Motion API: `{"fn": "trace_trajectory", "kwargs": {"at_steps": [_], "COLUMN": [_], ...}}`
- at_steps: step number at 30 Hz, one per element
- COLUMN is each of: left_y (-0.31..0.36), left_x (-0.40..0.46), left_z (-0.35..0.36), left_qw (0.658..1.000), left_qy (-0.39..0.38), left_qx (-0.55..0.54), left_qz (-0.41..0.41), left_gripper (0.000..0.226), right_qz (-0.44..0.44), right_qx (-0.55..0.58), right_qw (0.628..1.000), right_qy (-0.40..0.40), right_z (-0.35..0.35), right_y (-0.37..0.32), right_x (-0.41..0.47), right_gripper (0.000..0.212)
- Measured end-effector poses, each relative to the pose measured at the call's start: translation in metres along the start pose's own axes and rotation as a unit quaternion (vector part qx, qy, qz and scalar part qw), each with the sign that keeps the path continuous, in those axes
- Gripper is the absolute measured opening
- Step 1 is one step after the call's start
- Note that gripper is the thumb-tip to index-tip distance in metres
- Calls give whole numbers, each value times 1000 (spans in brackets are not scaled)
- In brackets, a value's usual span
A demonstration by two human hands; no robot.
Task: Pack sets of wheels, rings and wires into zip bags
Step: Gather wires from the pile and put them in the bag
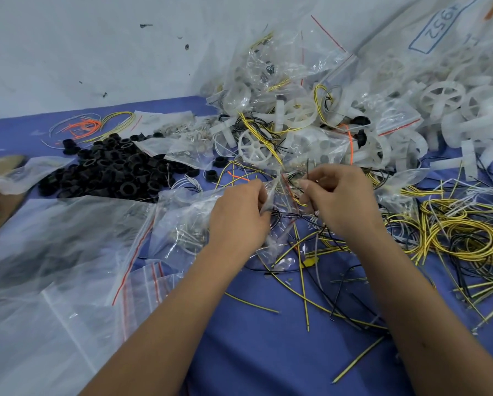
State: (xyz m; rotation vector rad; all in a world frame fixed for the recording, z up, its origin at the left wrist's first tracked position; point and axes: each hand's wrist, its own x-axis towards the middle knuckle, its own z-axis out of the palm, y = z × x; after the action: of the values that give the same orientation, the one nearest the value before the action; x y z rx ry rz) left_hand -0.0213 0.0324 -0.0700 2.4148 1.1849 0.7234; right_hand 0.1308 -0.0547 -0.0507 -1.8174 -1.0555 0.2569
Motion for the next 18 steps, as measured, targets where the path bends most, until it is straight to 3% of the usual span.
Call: {"fn": "trace_trajectory", "kwargs": {"at_steps": [3, 5, 7, 9, 11, 14, 18], "left_y": [-1, -1, -1, 1, 5, 13, 20], "left_x": [0, -1, 0, 0, -1, -2, -2], "left_z": [0, 0, 0, 1, 0, -3, -6], "left_qw": [1000, 999, 998, 995, 991, 985, 976], "left_qy": [14, 33, 57, 81, 104, 134, 170], "left_qx": [-4, -15, -32, -50, -81, -110, -131], "left_qz": [-2, -7, -12, -16, -17, -9, 16], "left_gripper": [15, 13, 11, 12, 13, 13, 15], "right_qz": [-10, -1, -36, -110, -169, -162, -117], "right_qx": [-157, -228, -242, -205, -178, -237, -280], "right_qw": [987, 973, 968, 968, 969, 954, 944], "right_qy": [31, 33, 61, 94, 44, -91, -131], "right_z": [-7, -7, -6, -5, 1, 18, 27], "right_y": [5, 7, 5, -4, -13, -16, -16], "right_x": [1, -1, -1, -2, -4, -13, -18], "right_gripper": [8, 21, 30, 22, 9, 11, 17]}}
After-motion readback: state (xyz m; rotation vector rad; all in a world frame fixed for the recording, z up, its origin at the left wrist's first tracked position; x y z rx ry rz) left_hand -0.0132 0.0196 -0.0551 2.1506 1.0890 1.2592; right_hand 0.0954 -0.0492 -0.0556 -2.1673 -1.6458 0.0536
